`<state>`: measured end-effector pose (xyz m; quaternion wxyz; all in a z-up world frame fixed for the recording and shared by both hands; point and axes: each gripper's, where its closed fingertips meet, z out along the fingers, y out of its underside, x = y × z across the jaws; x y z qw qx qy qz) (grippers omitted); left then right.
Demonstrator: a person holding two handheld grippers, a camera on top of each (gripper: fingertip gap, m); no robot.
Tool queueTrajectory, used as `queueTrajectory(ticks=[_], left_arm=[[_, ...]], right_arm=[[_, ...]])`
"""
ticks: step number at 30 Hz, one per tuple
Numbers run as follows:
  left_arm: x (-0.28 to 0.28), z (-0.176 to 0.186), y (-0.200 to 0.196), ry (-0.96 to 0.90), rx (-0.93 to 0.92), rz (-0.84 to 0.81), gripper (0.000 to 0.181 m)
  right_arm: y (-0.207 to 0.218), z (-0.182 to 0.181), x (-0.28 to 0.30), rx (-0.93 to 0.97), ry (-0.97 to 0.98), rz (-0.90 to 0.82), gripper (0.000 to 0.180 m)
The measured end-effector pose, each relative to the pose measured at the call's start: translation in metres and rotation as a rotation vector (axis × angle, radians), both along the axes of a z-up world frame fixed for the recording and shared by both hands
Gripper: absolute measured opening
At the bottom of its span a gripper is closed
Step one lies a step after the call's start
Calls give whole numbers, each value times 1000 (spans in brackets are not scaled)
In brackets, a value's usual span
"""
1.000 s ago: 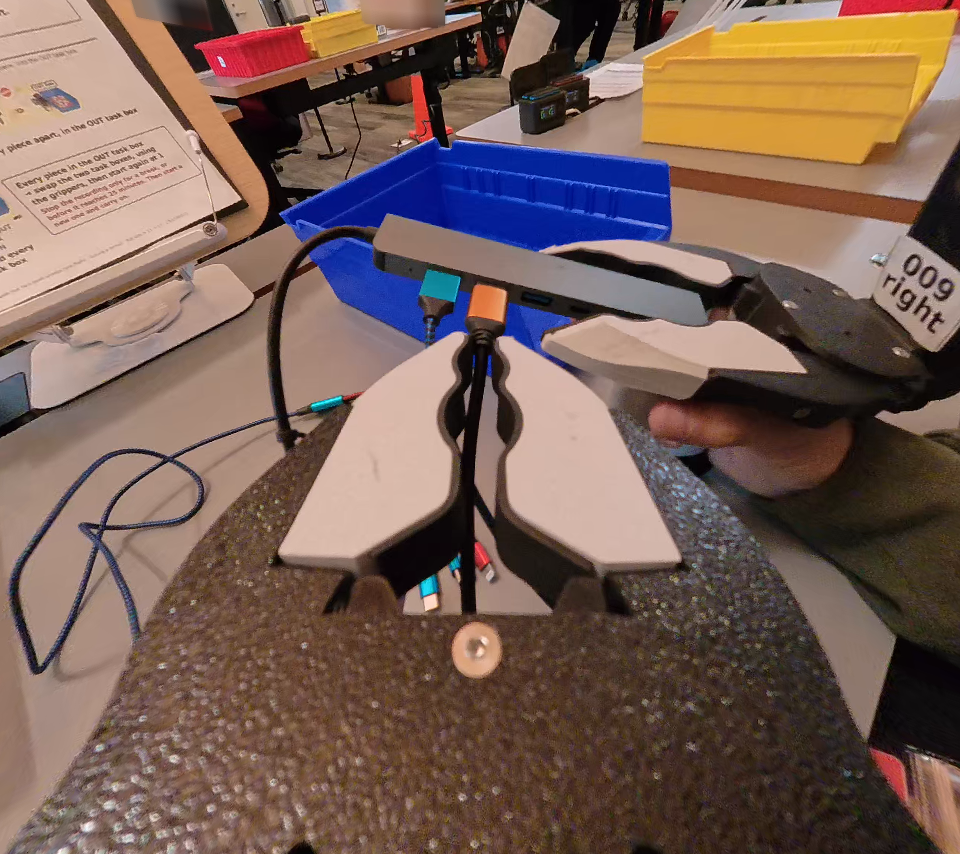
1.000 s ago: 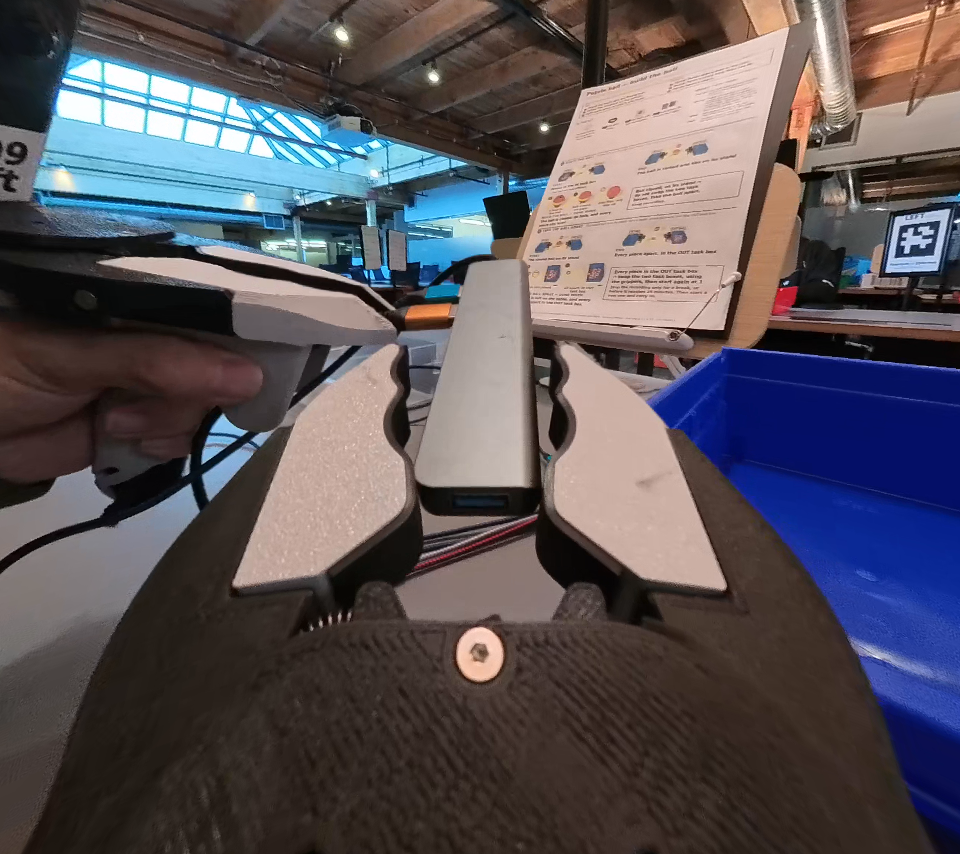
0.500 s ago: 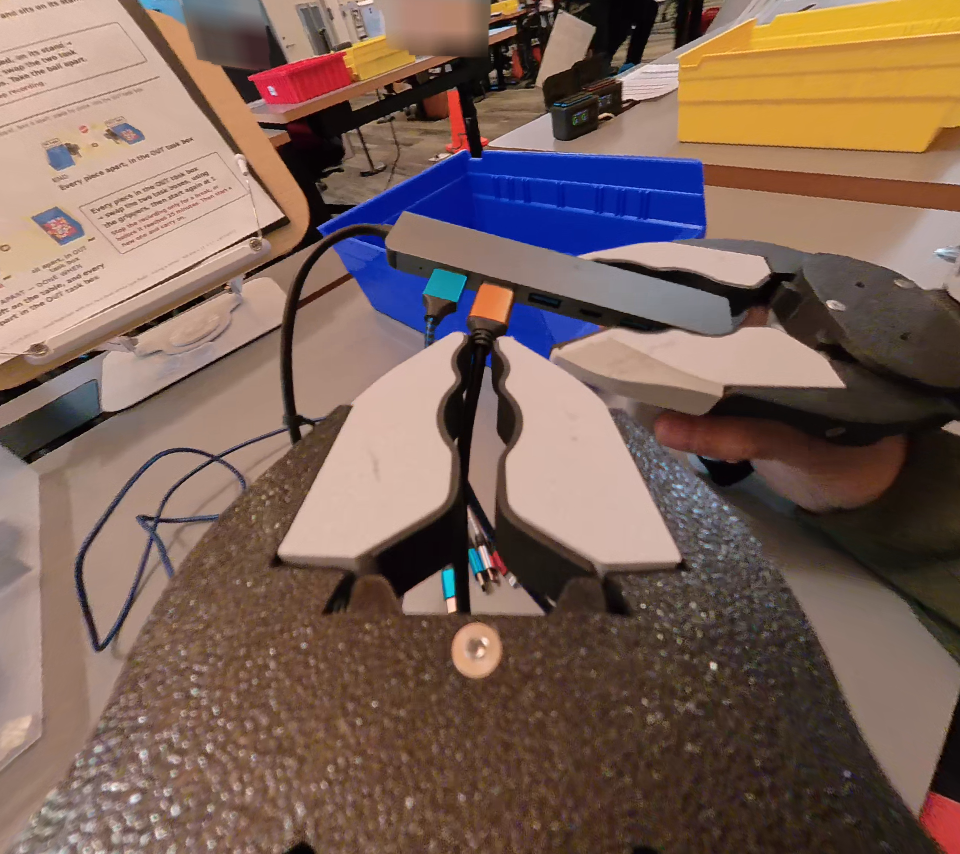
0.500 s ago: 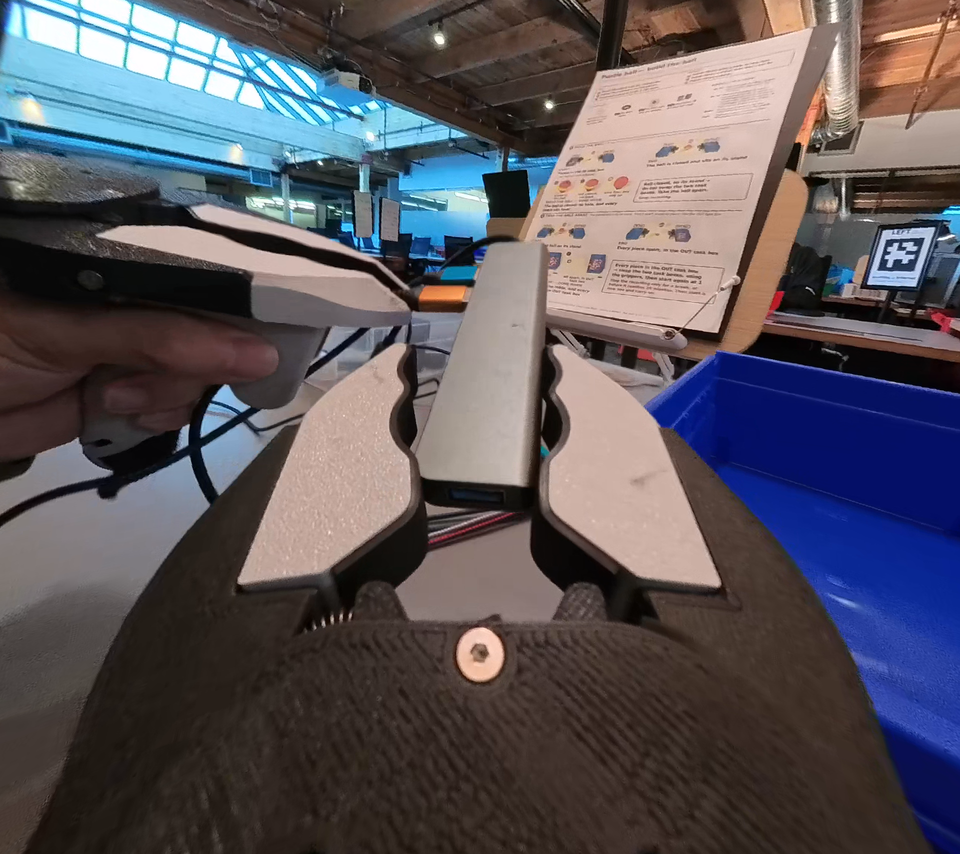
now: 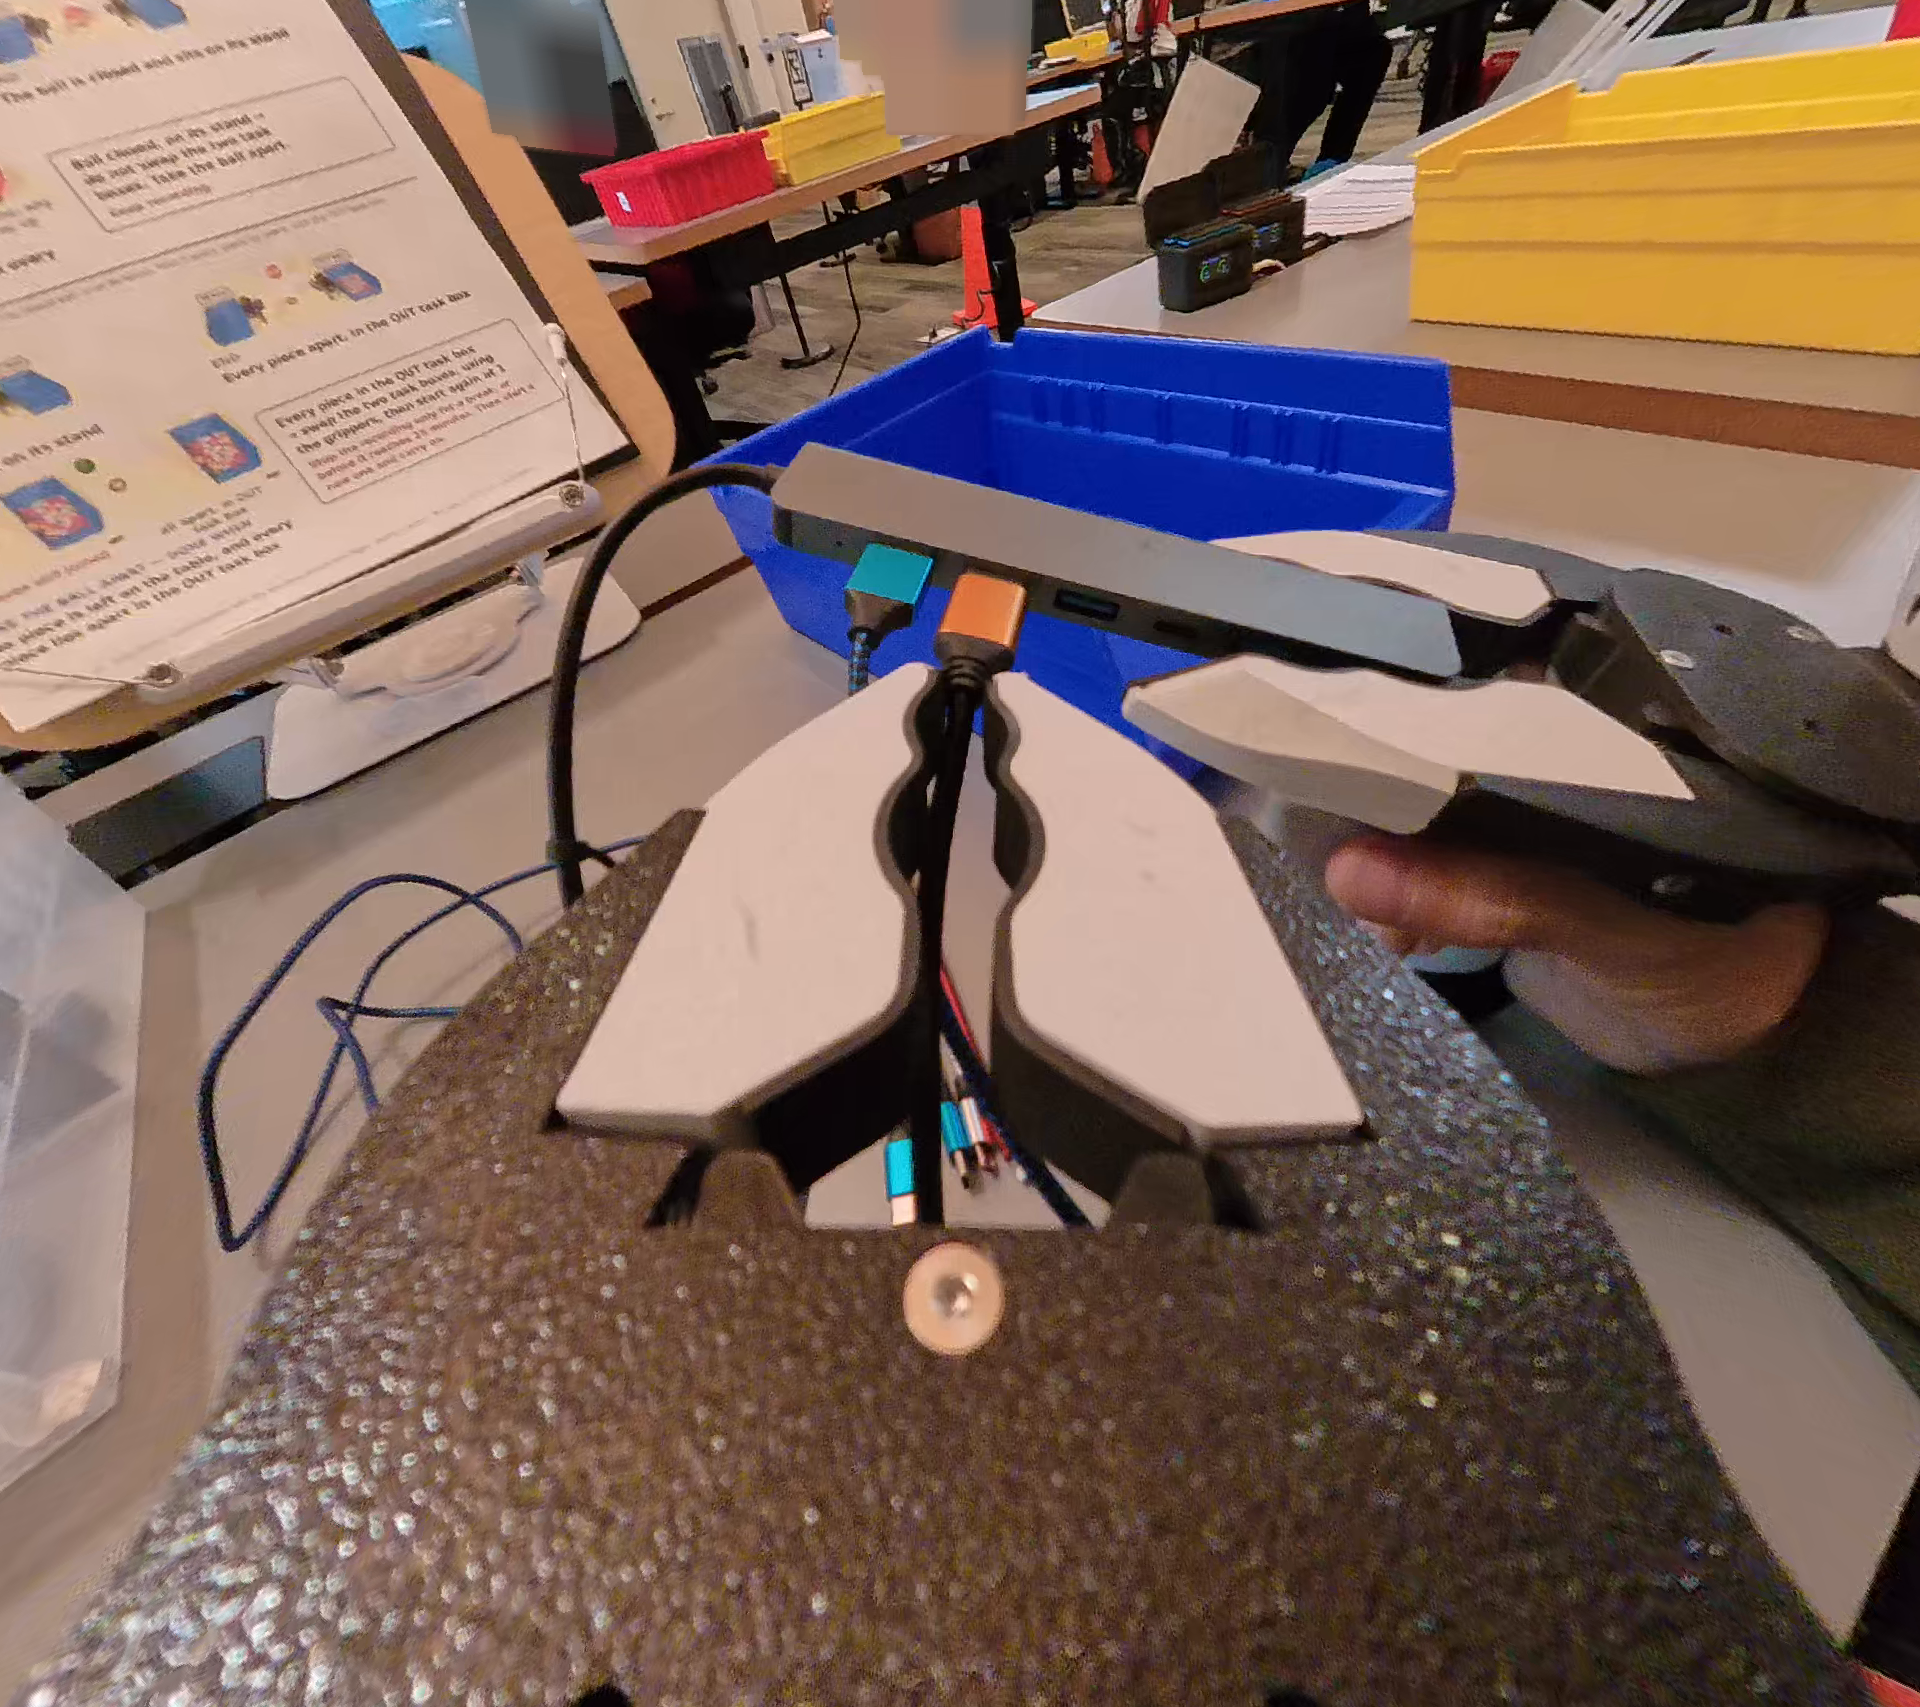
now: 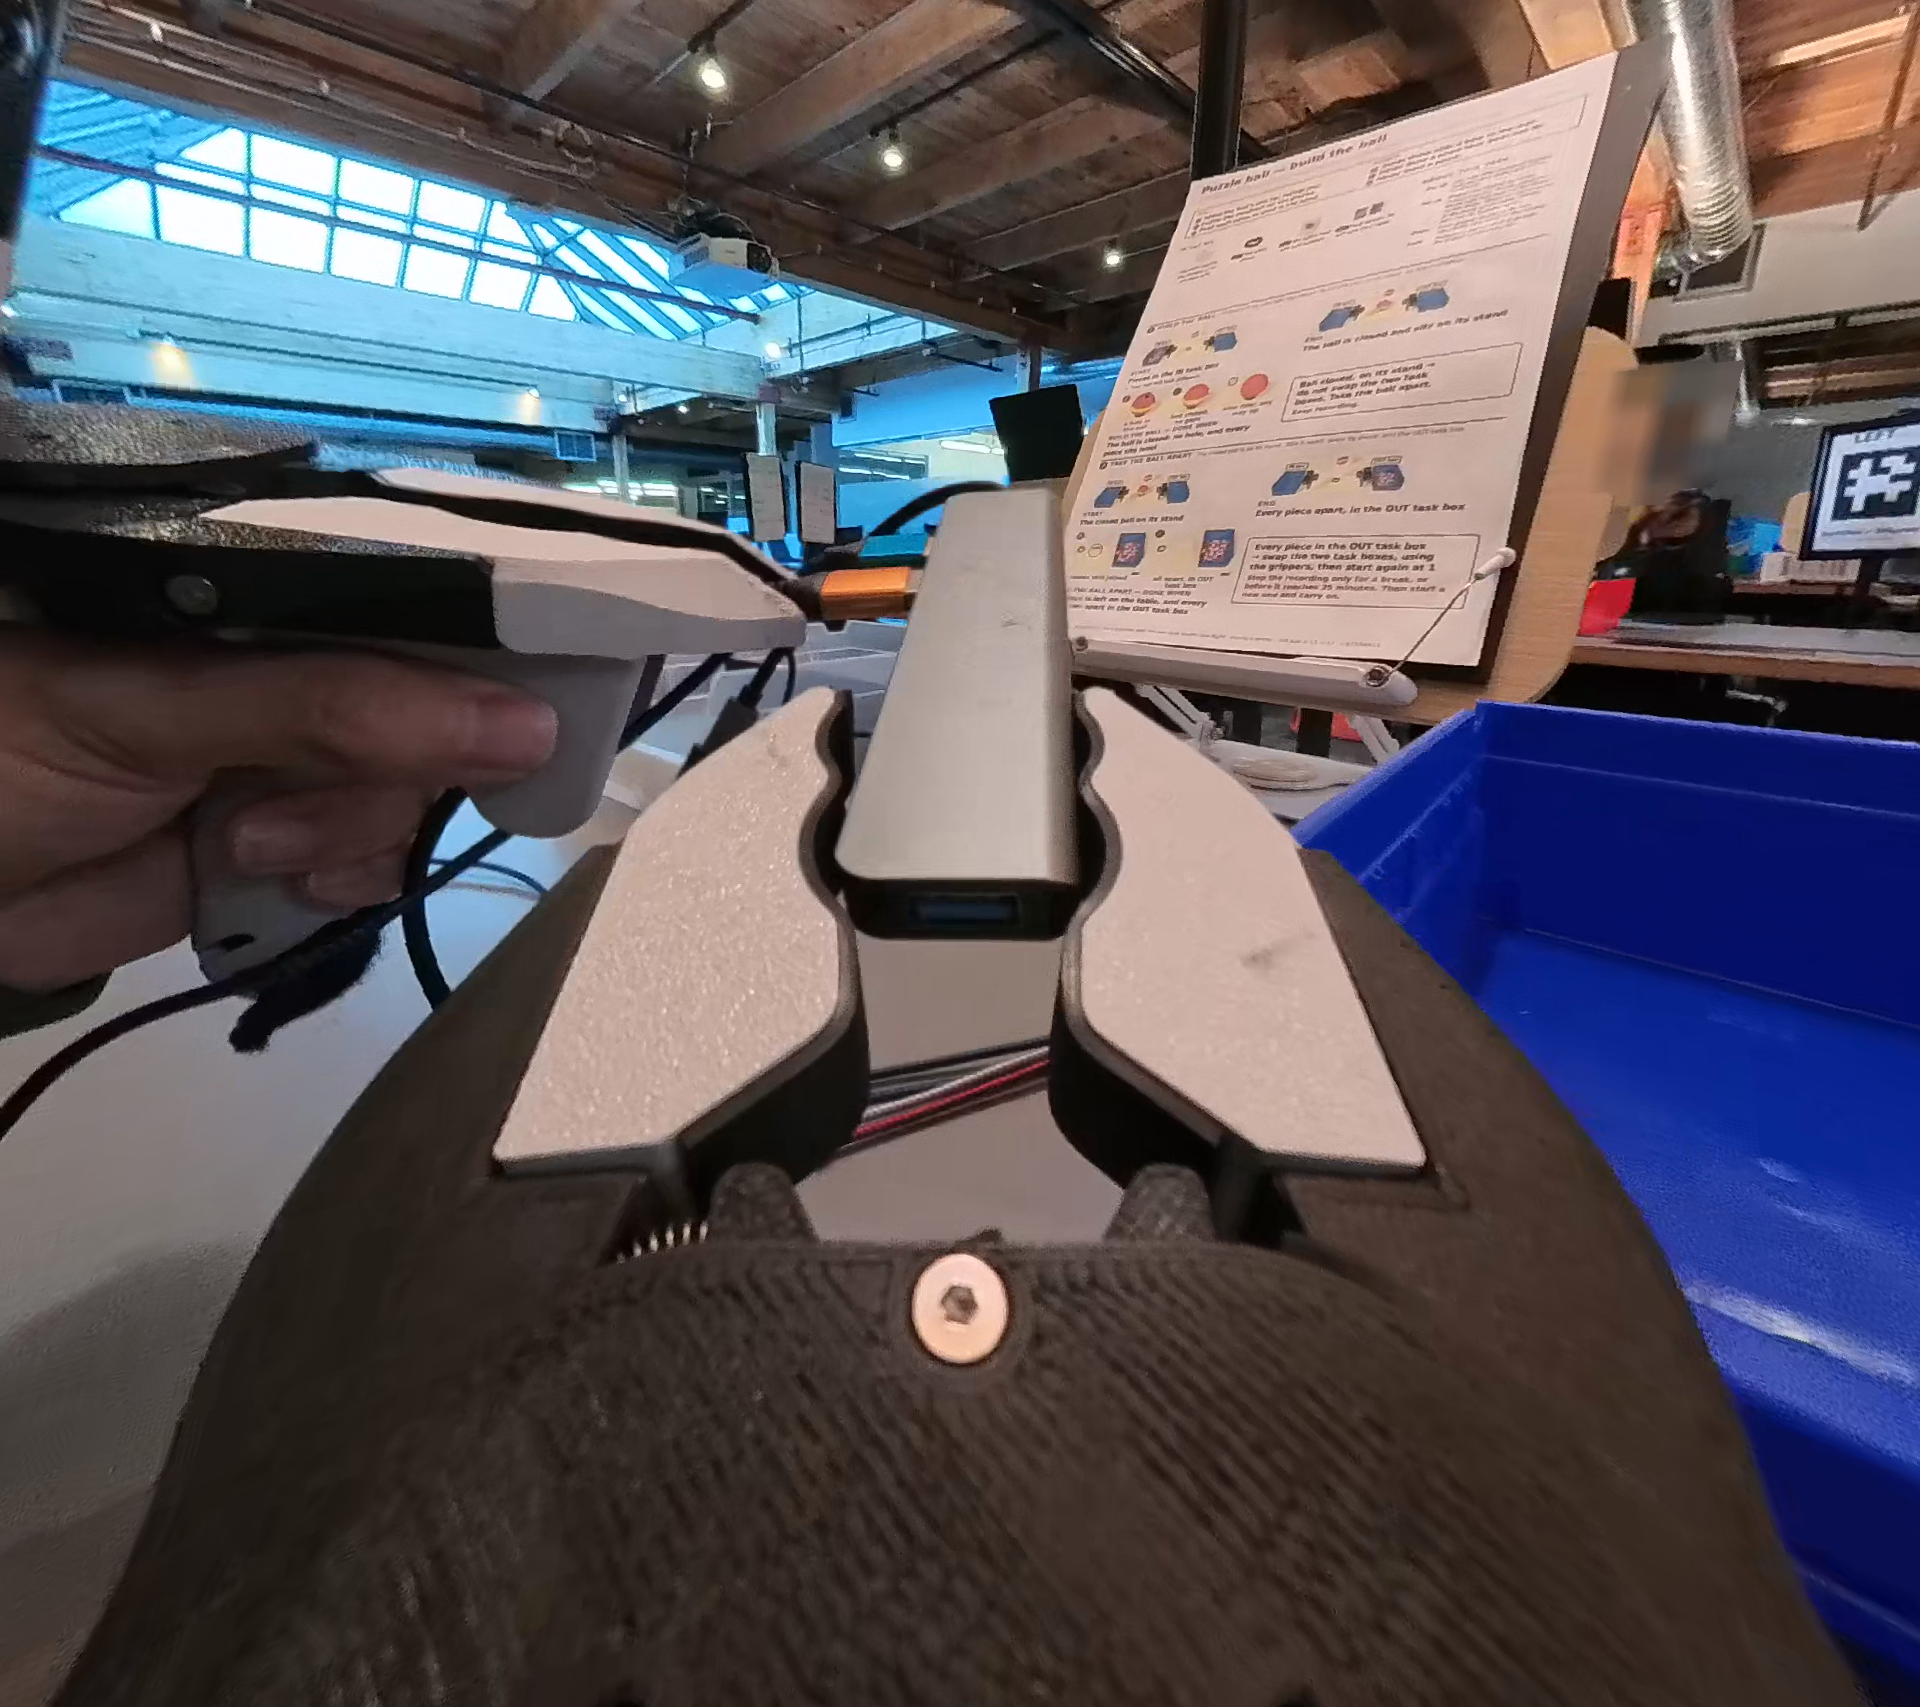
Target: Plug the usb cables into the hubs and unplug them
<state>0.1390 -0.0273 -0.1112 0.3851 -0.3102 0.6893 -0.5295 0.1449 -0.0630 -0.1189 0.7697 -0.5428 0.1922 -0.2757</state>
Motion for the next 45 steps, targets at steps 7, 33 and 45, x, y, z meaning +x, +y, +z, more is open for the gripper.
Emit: queueTrajectory(ticks=[7,33,45], left_arm=[[0,0,-1,-35,54,-3,6],[-6,-2,2,-86,115,-48,6],[-1,9,-2,-172,202,-26,6]], right_arm=[[-1,-1,2,-26,-12,-41,46],[3,-7,1,-67,32,1,35],[1,-6,4,-29,44,9,35]])
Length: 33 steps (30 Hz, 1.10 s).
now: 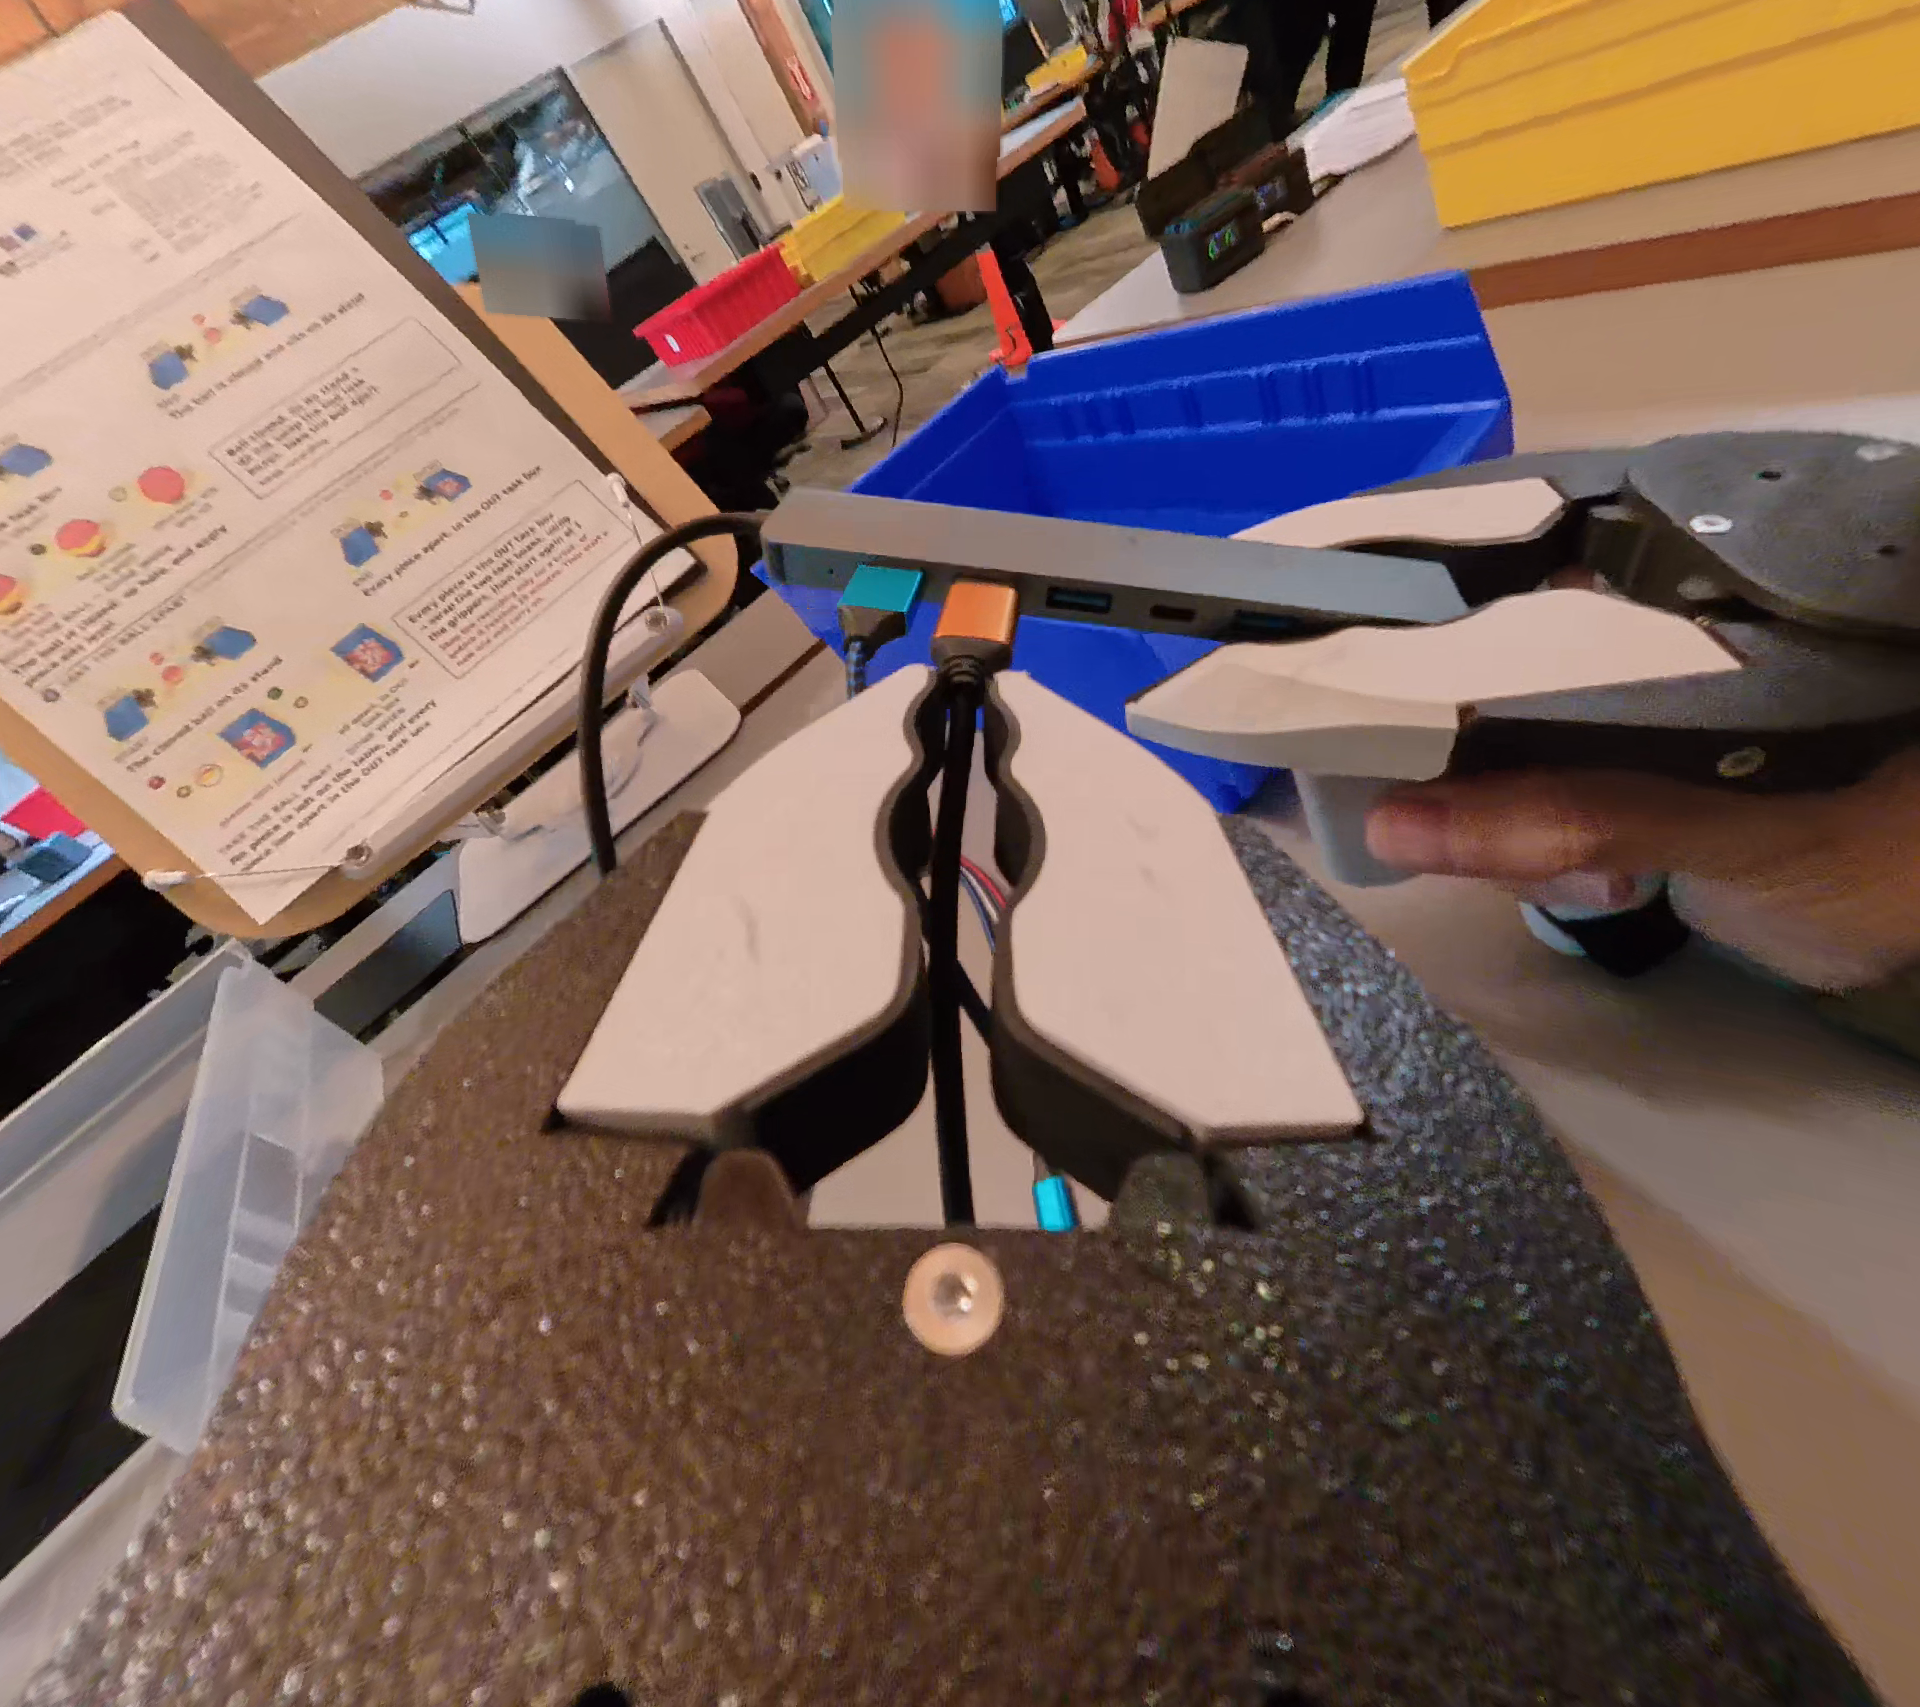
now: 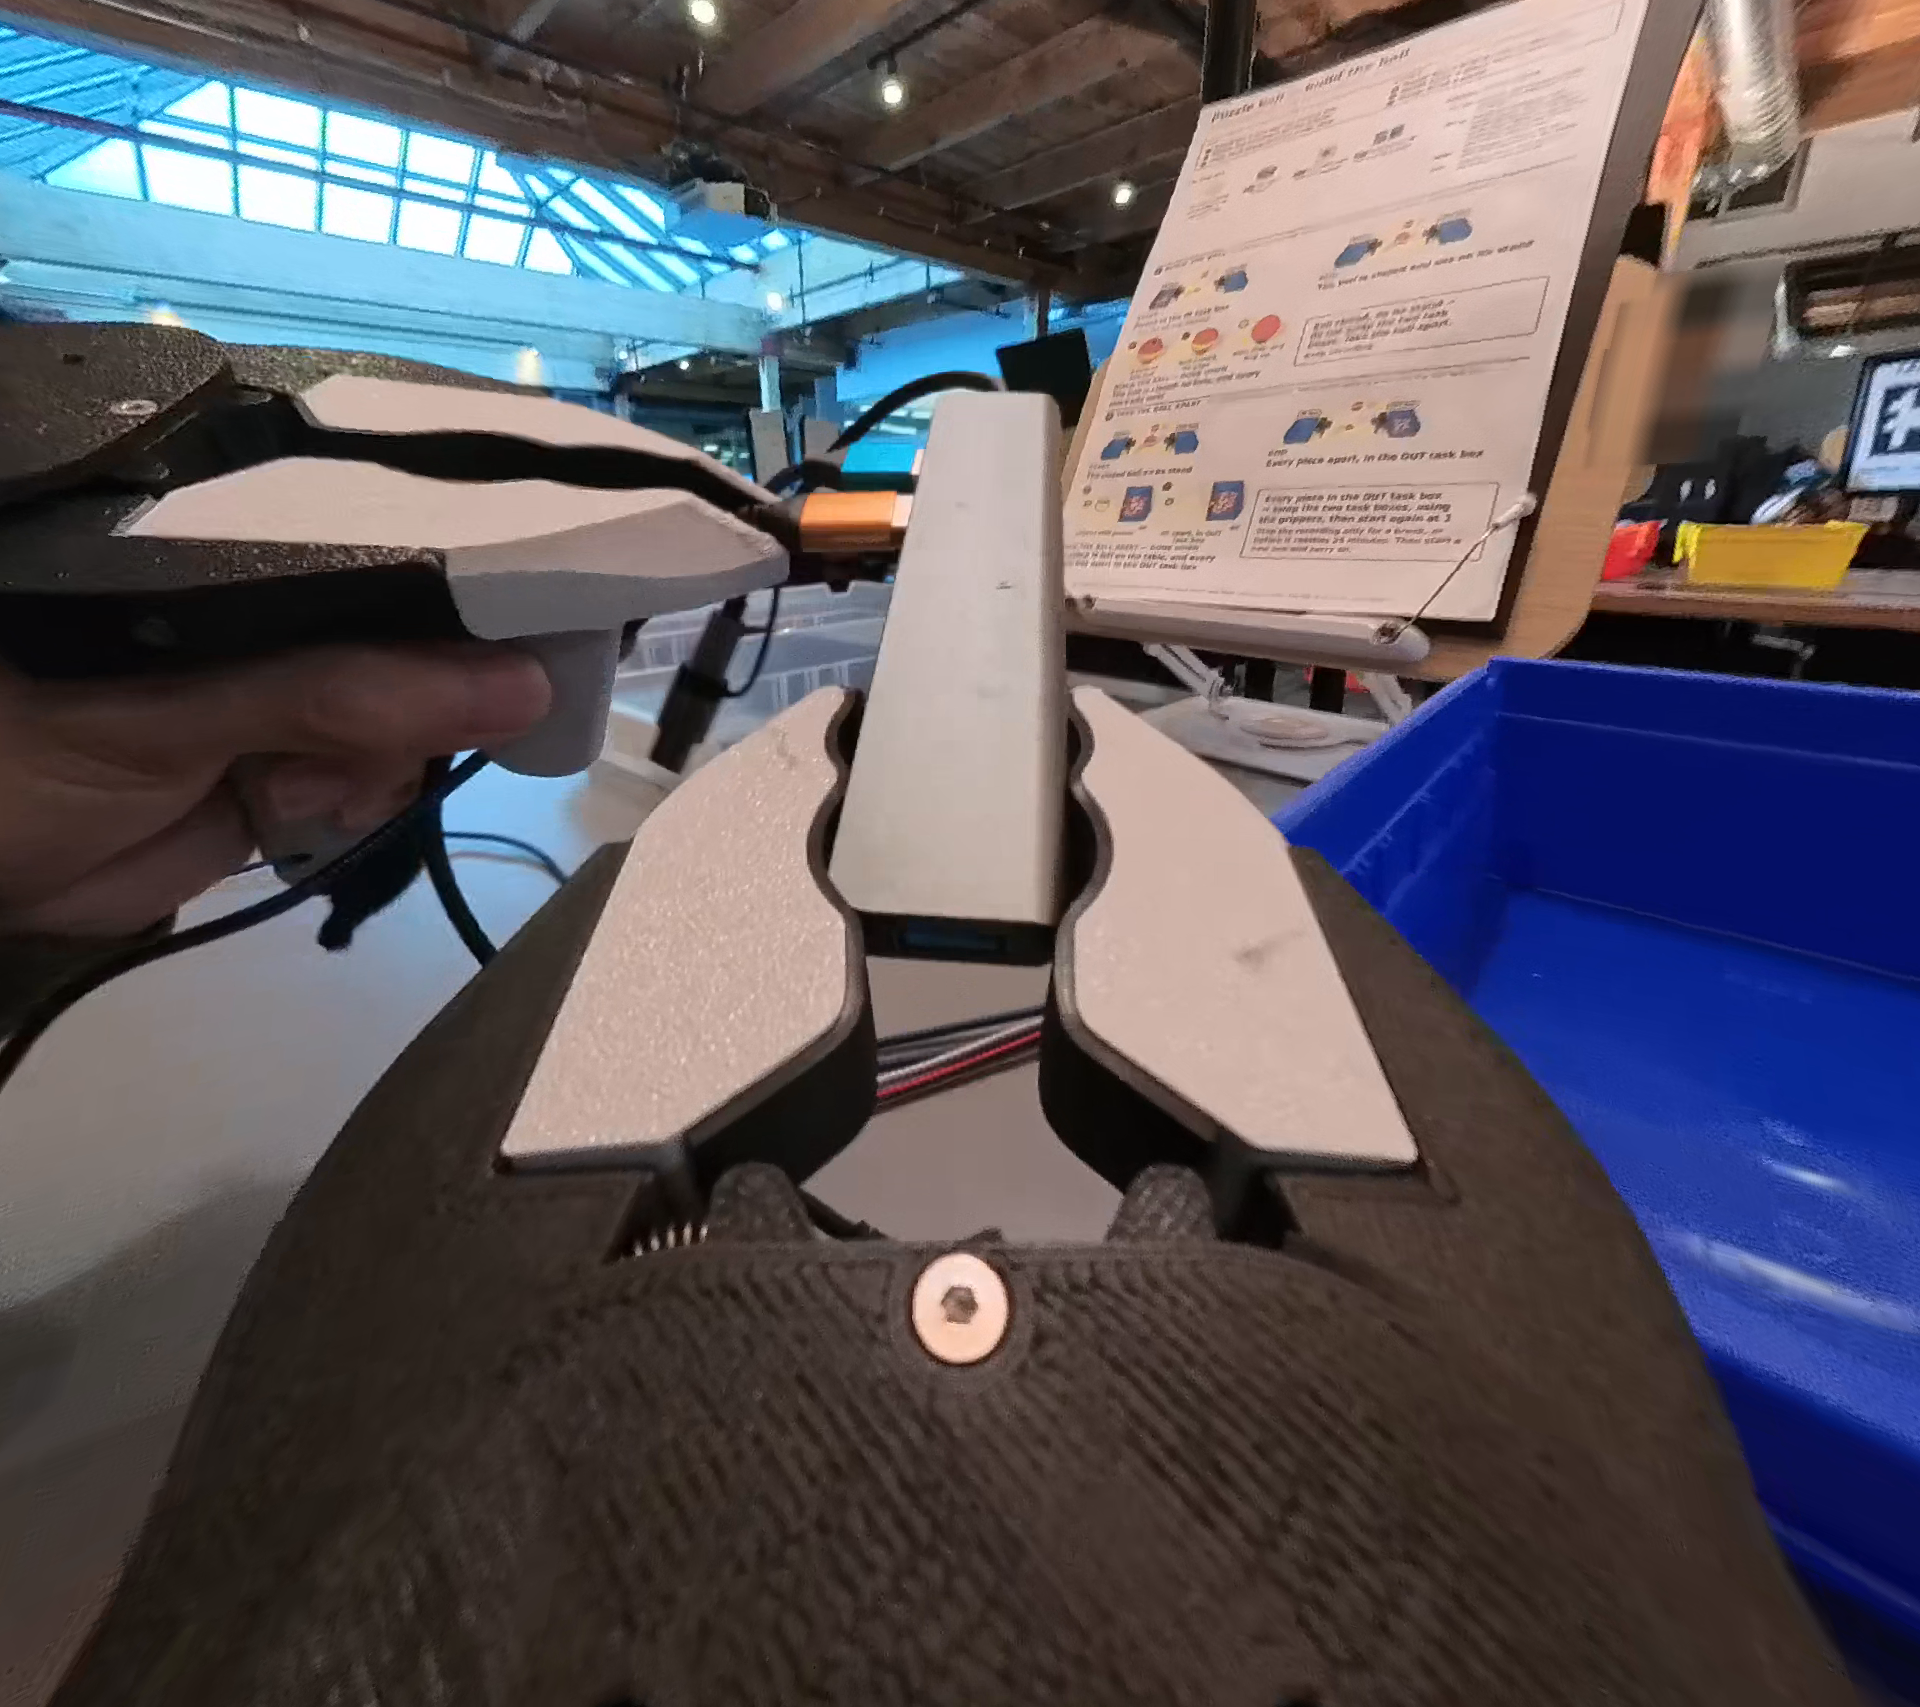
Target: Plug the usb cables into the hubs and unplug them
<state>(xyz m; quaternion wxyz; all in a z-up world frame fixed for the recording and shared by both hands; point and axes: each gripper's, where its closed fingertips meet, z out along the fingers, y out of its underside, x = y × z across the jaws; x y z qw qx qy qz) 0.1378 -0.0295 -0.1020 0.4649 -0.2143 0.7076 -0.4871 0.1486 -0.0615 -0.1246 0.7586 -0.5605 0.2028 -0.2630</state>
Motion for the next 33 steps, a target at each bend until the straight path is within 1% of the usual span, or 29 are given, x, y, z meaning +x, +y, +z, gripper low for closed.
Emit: queueTrajectory(ticks=[3,5,6,7,11,12,15,17,18,22,25,28,33], left_arm=[[-4,1,-3,-23,-33,2,6],[-4,-3,-5,-8,-40,-2,6],[-5,-6,-5,-3,-37,-7,6],[-4,-8,-6,6,-37,-10,6],[-3,-9,-3,21,-38,-20,6],[-2,-10,-3,31,-37,-22,6],[-3,-9,-4,40,-69,-32,5],[0,-10,-3,38,-76,-9,6],[1,-11,-4,23,-66,0,6],[2,-11,-4,17,-80,-6,6],[1,-10,-3,13,-72,-23,6],[1,-15,2,31,-43,-26,6],[2,-24,11,87,-53,-33,5]], right_arm=[[-6,4,1,49,-15,-23,37],[-14,9,2,102,-24,-40,42],[-14,12,-1,120,-37,-23,39],[-14,13,-2,123,-44,-25,39],[-11,13,-3,79,-79,-43,40],[-11,13,-4,67,-94,-48,35],[-11,14,-6,24,-130,-72,35],[-10,10,-3,-7,-110,-105,35],[-11,11,-3,14,-101,-112,35],[-10,6,0,-1,-60,-105,35],[-7,4,-1,11,-40,-49,35],[-2,2,-2,-30,-51,-39,36],[5,-4,-3,-106,-64,-51,36]])
